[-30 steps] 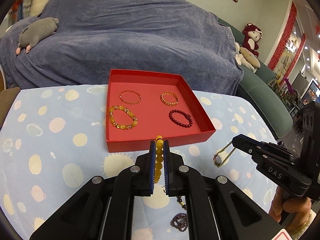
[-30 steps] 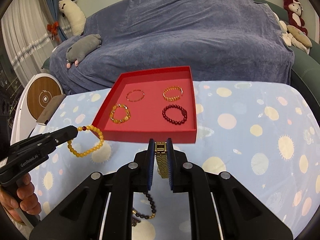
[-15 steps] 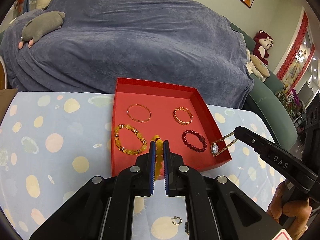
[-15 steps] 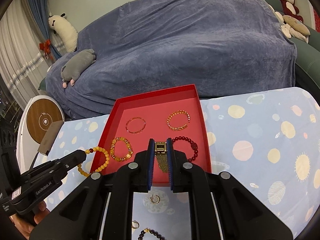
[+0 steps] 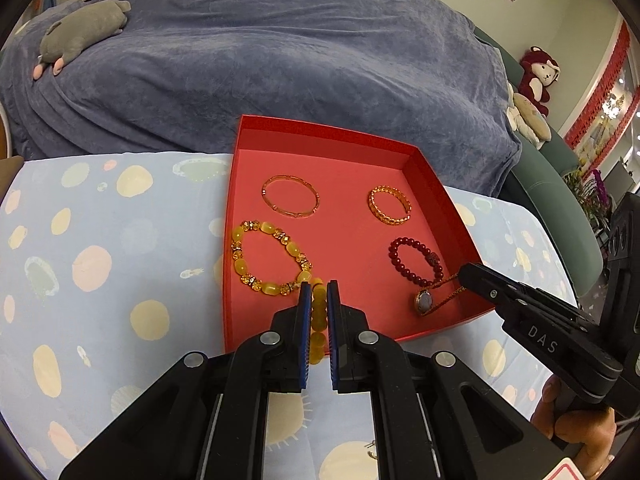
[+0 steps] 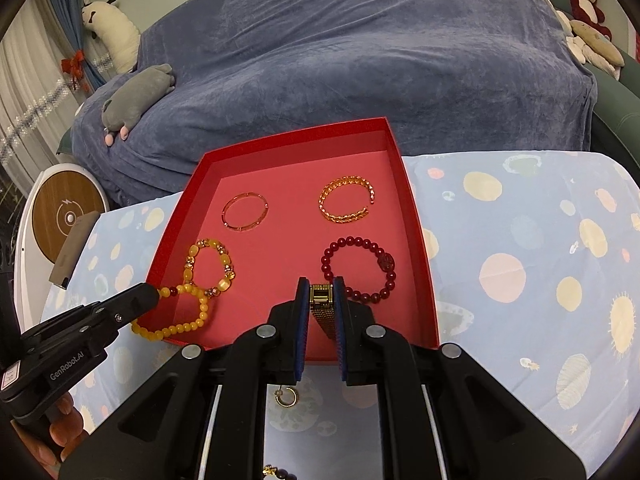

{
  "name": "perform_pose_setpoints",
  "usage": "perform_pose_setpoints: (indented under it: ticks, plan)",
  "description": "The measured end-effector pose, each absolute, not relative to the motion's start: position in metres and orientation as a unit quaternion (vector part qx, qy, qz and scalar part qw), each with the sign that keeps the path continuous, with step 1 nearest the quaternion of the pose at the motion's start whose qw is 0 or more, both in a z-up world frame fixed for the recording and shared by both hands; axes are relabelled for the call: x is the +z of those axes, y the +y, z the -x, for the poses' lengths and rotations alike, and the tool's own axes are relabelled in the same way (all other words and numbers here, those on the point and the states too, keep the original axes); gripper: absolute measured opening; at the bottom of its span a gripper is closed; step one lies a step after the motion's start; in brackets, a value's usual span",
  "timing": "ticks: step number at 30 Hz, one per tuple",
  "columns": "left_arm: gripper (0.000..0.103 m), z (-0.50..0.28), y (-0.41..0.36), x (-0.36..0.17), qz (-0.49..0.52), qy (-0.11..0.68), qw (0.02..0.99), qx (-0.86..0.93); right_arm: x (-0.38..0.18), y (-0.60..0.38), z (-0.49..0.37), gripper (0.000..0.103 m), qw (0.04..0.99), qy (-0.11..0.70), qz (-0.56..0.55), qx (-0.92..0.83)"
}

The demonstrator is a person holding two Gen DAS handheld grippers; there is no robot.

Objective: Organize jewelry
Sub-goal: 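Lower the amber bracelet and gold watch into the red box and open both tools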

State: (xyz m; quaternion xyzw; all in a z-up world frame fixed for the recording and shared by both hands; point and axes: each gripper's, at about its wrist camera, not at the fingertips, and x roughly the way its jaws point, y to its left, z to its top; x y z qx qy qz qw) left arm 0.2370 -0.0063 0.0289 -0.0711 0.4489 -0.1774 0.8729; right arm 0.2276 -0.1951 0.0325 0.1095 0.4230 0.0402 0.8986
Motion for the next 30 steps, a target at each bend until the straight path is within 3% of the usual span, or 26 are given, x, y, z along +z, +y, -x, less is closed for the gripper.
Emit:
perform_pose_setpoints:
  ticks: [3,4,6,8,20,24,30]
  plan:
    - [0.012,-0.238,-0.004,0.025,0.074,0.452,0.874,-0.161,0.034,-0.195,-0.226,0.017,0.9,0.421,-0.109,0.037]
    - [0.013,-0.24,-0.001,0.024,0.078,0.454,0.873,-0.157,0.037,-0.196,-0.224,0.023,0.901,0.417,-0.109,0.036]
    - [0.03,-0.242,0.004,0.023,0.087,0.457,0.873,-0.147,0.043,-0.196,-0.22,0.031,0.907,0.407,-0.105,0.032]
    - [0.036,-0.241,0.011,0.025,0.093,0.454,0.876,-0.132,0.051,-0.199,-0.214,0.032,0.91,0.399,-0.104,0.033]
    - [0.039,-0.222,0.015,0.04,0.078,0.438,0.889,-0.11,0.058,-0.226,-0.174,0.033,0.914,0.395,-0.086,0.028]
    - [0.047,-0.212,0.008,0.039,0.063,0.436,0.891,-0.106,0.053,-0.229,-0.158,0.033,0.91,0.405,-0.077,0.036]
    - [0.048,-0.192,-0.001,0.036,0.038,0.435,0.893,-0.109,0.05,-0.223,-0.136,0.033,0.906,0.414,-0.063,0.059]
